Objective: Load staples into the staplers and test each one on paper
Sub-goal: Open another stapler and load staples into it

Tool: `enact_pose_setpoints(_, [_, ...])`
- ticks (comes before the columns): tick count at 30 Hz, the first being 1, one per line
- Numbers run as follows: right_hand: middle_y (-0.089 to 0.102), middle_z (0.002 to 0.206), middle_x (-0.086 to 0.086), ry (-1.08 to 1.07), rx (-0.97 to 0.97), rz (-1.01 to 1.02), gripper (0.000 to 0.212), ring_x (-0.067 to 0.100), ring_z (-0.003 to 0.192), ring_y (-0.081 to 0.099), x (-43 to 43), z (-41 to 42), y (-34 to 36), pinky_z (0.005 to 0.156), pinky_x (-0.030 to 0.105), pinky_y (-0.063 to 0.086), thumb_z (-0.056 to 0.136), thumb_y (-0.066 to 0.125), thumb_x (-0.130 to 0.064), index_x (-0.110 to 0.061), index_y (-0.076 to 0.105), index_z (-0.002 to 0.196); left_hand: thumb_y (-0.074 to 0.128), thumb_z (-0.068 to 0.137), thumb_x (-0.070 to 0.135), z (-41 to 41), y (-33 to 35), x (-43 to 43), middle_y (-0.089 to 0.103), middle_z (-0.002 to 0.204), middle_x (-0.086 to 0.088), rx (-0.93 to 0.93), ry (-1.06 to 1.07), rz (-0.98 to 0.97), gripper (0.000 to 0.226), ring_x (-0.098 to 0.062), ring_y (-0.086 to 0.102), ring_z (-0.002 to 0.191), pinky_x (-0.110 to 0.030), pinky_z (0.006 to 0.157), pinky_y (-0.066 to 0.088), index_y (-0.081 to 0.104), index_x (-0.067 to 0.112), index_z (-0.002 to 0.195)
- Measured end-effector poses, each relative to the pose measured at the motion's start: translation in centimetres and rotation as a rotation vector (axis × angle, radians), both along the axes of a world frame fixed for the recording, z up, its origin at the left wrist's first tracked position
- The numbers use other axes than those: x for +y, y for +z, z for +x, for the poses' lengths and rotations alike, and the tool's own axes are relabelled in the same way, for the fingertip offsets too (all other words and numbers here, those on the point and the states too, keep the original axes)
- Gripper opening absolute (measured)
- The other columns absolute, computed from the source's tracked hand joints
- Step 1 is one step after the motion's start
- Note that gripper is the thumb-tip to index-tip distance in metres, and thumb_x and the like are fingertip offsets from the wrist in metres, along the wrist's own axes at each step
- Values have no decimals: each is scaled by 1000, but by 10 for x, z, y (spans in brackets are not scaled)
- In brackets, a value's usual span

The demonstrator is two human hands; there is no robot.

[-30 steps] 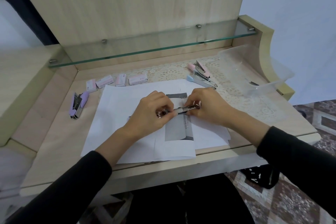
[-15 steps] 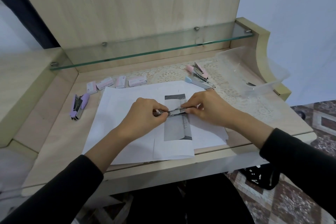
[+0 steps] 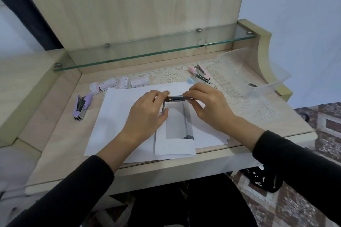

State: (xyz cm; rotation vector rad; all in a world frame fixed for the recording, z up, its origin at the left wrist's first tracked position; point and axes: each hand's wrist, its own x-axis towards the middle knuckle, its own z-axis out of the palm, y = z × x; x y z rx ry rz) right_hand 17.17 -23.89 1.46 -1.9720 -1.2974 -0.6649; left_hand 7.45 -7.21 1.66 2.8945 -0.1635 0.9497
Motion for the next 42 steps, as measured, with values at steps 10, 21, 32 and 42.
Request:
enact_pose_setpoints(10, [63, 83, 11, 4, 122, 60, 13, 24, 60, 61, -1, 2, -5, 49, 40, 53, 74, 55, 0, -6, 66, 72, 78, 69, 13, 2, 4, 1, 65, 99, -9, 87, -51, -376, 41, -9, 52, 74, -14, 75, 43, 61, 4, 105])
enact_pose_setpoints(21, [69, 102, 15, -98, 272, 105, 16, 30, 84, 65, 8, 6, -13, 80, 30, 43, 74, 61, -5, -10, 76, 79, 78, 69, 22, 12, 20, -7, 59, 85, 2, 211, 176, -594, 37, -14, 52, 68, -22, 69, 43, 63, 12, 101])
enact_pose_setpoints(32, [65, 106, 10, -34, 346, 35, 28, 24, 85, 58, 14, 2, -15, 78, 35, 47, 70, 58, 6, -16, 75, 69, 79, 69, 25, 15, 27, -6, 66, 103, -8, 321, 241, -554, 44, -15, 52, 74, -22, 73, 42, 65, 7, 107])
enact_pose_setpoints(42, [66, 110, 10, -30, 87, -59, 26, 31, 80, 63, 15, 1, -12, 59, 37, 54, 75, 58, -12, -24, 74, 91, 80, 66, 24, 15, 30, -10, 65, 90, -2, 355, 231, -603, 40, -15, 55, 74, -21, 69, 41, 66, 9, 100])
